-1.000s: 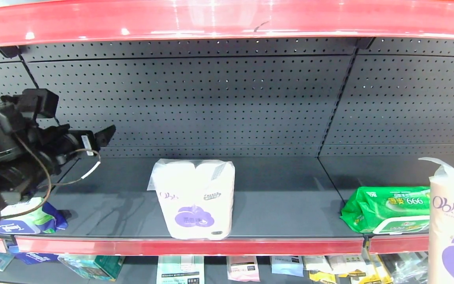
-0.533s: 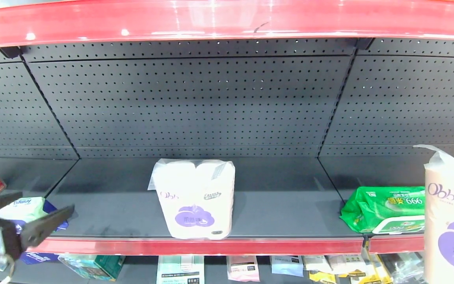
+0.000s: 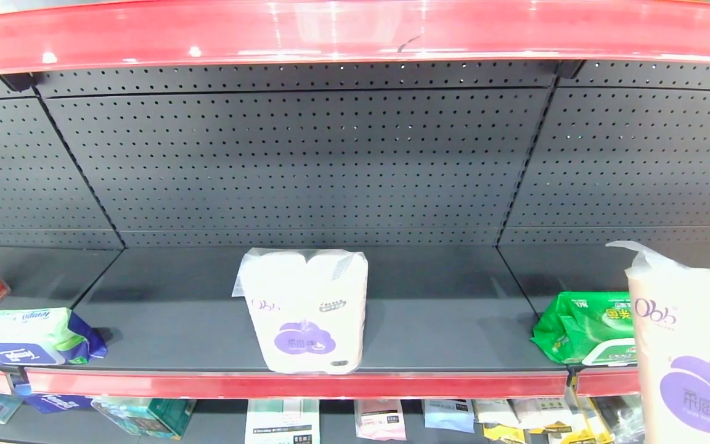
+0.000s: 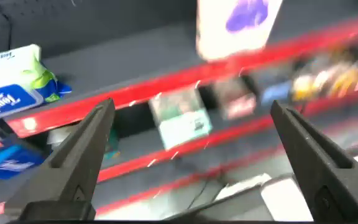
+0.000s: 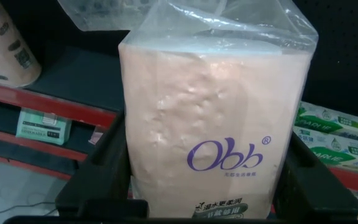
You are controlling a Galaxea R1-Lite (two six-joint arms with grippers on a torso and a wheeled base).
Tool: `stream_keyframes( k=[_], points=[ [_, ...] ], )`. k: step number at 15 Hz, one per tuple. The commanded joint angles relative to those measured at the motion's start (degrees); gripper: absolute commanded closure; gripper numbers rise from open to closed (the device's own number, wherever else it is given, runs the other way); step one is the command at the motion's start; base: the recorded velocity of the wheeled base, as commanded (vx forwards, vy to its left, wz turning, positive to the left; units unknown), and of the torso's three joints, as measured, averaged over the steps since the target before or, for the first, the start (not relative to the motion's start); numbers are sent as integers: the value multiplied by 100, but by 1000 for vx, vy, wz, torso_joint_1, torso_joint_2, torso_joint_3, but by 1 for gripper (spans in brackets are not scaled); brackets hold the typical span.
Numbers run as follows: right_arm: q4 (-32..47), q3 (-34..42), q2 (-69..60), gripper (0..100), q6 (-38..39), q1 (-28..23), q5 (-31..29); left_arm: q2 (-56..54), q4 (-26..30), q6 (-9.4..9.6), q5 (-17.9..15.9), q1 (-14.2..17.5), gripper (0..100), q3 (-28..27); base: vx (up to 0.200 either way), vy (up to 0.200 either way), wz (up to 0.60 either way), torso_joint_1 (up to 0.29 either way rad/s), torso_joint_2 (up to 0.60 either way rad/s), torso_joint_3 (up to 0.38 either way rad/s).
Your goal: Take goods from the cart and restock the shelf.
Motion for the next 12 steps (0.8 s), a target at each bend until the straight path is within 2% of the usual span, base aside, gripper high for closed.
stream_keyframes(
  k=[1,6,12],
  points=[
    [1,93,16,100,-186,-1,14,-527,-129,-139,212,214,0,59,0,0,0,0,0,0],
    [-8,49,139,100,-222,-1,111,-624,-129,-104,379,241,0,156,0,0,0,0,0,0],
    [-43,-179,447,100,-222,-1,120,-641,-138,-104,370,232,0,314,0,0,0,0,0,0]
  ],
)
